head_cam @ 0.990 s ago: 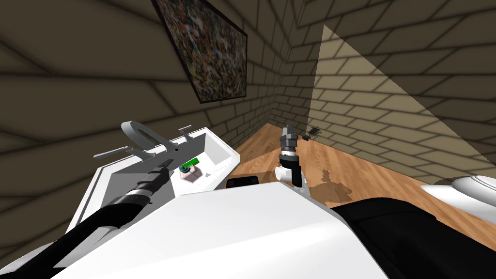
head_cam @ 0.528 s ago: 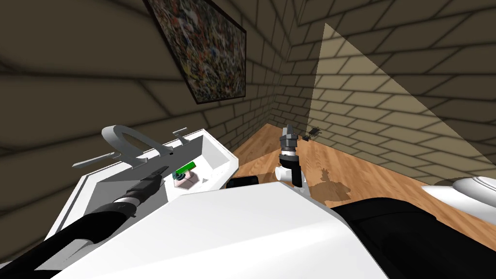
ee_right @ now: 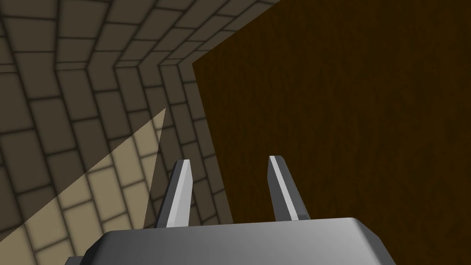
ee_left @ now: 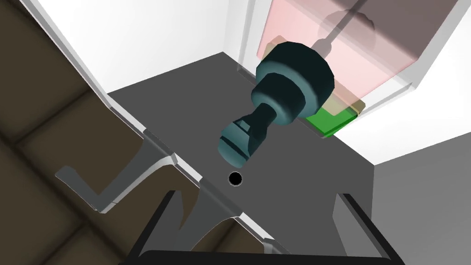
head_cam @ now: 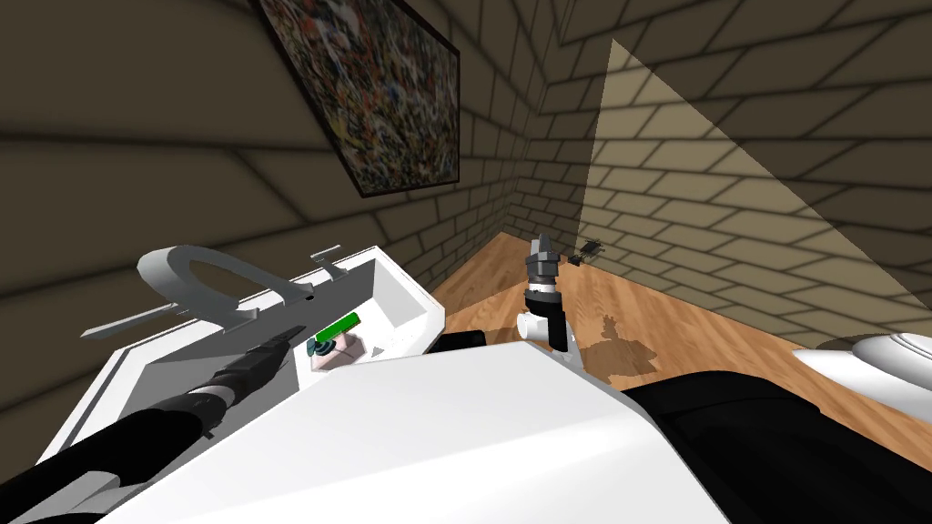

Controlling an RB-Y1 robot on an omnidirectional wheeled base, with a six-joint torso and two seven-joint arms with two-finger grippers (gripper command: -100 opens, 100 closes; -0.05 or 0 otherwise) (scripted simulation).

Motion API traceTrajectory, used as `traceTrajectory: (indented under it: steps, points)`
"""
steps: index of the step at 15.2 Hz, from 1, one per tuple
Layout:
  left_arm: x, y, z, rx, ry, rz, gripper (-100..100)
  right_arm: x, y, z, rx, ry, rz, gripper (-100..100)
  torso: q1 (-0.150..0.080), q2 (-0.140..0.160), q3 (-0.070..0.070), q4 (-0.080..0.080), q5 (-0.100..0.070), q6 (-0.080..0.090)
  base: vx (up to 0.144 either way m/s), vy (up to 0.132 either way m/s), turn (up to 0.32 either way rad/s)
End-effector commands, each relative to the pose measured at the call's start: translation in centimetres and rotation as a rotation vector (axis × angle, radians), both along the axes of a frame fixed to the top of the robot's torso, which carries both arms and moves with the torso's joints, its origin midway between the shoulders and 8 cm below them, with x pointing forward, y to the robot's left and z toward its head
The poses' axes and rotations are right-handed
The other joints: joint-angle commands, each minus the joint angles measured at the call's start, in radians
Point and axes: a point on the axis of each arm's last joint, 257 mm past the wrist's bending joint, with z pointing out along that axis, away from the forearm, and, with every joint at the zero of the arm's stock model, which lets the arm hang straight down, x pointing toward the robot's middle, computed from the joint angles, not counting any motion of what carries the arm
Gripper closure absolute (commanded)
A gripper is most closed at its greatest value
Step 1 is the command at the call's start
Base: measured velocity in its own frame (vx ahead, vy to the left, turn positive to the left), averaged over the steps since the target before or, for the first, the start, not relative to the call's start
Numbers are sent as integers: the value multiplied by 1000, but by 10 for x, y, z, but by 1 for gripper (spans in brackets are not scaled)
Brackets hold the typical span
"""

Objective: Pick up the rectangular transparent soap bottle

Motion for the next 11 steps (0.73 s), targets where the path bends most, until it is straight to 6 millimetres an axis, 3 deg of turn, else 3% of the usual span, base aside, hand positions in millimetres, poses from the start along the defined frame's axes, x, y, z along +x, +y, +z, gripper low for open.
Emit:
traceTrajectory:
  steps: [1, 11]
  points:
    - [-13, 8, -3, 21, 70, 7, -100, 0, 0, 0, 0, 0, 0, 0, 0, 0, 0, 0, 0, 0, 85, -29, -19]
    - [-55, 17, -8, 81, 301, 0, -100, 0, 0, 0, 0, 0, 0, 0, 0, 2, 1, 1, 0, 0, 58, -24, -11]
